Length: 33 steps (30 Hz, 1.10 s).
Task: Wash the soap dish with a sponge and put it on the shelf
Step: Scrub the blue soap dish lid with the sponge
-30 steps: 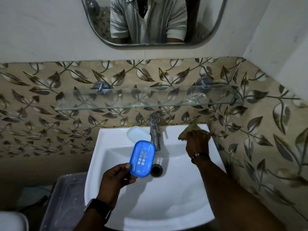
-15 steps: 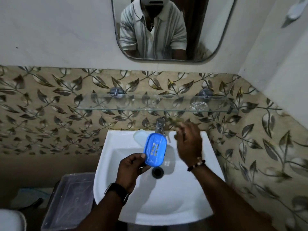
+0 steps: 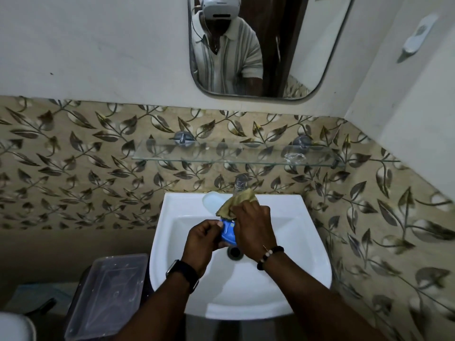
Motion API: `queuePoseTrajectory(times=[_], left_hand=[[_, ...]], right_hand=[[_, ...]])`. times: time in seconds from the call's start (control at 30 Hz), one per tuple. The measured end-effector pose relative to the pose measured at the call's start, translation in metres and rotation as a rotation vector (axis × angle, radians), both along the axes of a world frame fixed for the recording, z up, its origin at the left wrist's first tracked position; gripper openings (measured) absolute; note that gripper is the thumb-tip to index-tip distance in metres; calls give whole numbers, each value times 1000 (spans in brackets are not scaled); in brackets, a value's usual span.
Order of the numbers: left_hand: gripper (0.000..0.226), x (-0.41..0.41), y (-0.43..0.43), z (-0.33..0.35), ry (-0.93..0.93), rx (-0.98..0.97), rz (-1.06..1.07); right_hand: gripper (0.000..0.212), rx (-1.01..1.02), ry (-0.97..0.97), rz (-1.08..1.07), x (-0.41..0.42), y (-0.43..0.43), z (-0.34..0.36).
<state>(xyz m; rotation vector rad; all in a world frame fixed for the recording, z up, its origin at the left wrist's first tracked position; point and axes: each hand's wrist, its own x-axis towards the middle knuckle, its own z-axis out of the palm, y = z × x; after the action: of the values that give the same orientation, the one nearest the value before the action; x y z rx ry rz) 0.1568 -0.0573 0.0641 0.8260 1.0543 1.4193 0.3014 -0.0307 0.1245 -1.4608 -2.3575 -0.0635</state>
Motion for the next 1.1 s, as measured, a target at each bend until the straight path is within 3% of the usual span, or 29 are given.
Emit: queuePoseTrajectory(times=[0.13, 0.2, 0.3, 0.43, 0.53, 0.63, 0.73, 0.83, 0.93, 1.1], left_hand=[[23, -11, -4, -1, -22, -3, 48], [29, -16, -7, -2, -20, 3, 34], [31, -20, -9, 0, -22, 4, 8], [26, -27, -11, 6, -3, 23, -15], [20, -30, -12, 8, 10, 42, 14], [16, -34, -10, 8, -28, 33, 63], [18, -45, -12, 9, -44, 32, 82], [17, -48, -20, 9, -34, 22, 57], [17, -44, -25, 10, -12, 37, 16], [15, -49, -28, 17, 12, 44, 49]], right_hand=[[33, -37, 58, 386, 1, -10, 12], [27, 17, -36, 528, 4, -12, 10], [26, 137, -205, 465, 6, -7, 10], [29, 349, -220, 260, 6, 11, 29], [26, 289, -209, 103, 1, 10, 37], [26, 109, -58, 160, -22, -12, 28], [28, 42, -98, 340, -31, -32, 13], [29, 161, -188, 354, -26, -26, 18], [26, 308, -223, 193, -22, -12, 32], [28, 372, -356, 78, -29, -16, 35]])
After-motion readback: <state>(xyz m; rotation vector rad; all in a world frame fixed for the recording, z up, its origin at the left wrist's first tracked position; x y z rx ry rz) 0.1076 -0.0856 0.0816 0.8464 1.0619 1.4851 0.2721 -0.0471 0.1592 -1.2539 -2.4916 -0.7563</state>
